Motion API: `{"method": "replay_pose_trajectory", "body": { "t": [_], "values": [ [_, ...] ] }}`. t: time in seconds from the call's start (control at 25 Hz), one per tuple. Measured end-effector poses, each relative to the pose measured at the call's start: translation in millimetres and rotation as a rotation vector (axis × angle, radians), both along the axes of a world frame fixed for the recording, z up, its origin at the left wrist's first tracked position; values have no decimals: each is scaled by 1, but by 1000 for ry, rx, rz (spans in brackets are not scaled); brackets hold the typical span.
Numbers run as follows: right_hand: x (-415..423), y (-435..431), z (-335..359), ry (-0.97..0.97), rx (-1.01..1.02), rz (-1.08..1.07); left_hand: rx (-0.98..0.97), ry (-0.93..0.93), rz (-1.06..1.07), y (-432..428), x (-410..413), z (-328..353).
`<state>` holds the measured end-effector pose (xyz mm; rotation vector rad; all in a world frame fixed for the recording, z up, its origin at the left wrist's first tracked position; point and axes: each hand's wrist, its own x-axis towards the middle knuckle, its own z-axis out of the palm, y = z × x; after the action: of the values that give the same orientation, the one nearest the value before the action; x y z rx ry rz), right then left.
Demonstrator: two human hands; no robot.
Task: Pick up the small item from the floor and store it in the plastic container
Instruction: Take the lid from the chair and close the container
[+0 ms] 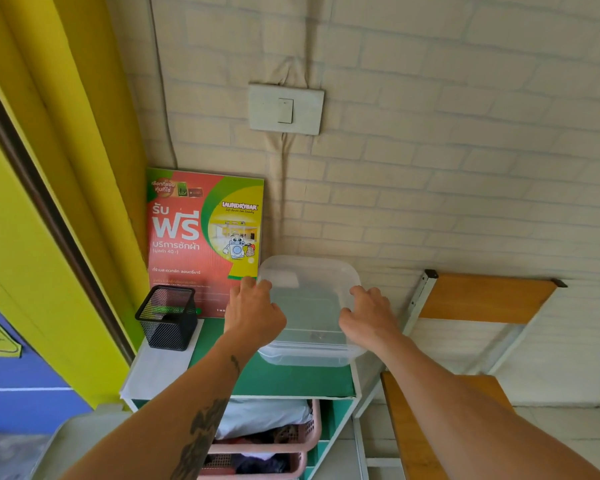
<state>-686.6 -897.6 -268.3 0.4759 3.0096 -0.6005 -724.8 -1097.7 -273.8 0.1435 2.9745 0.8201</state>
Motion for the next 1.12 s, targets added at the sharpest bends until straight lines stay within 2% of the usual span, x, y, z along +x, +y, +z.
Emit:
{"method": "replay_pose_trajectory", "body": {
  "t": [0.16, 0.36, 0.52, 0.64, 1.12],
  "values": [
    [-10, 5, 2, 40, 98, 76, -100, 159, -117, 12, -7, 4],
    [-20, 8, -1, 5, 151, 211, -196, 222, -277, 16, -23, 4],
    [-25, 8, -7, -39, 136, 222, -333, 183, -375, 13, -33, -7],
    [-30, 10, -14, -65, 114, 207, -356, 126, -409, 16, -37, -15],
    [-31, 13, -32, -90, 217, 239, -484, 128, -399, 17, -38, -34]
  ]
}}
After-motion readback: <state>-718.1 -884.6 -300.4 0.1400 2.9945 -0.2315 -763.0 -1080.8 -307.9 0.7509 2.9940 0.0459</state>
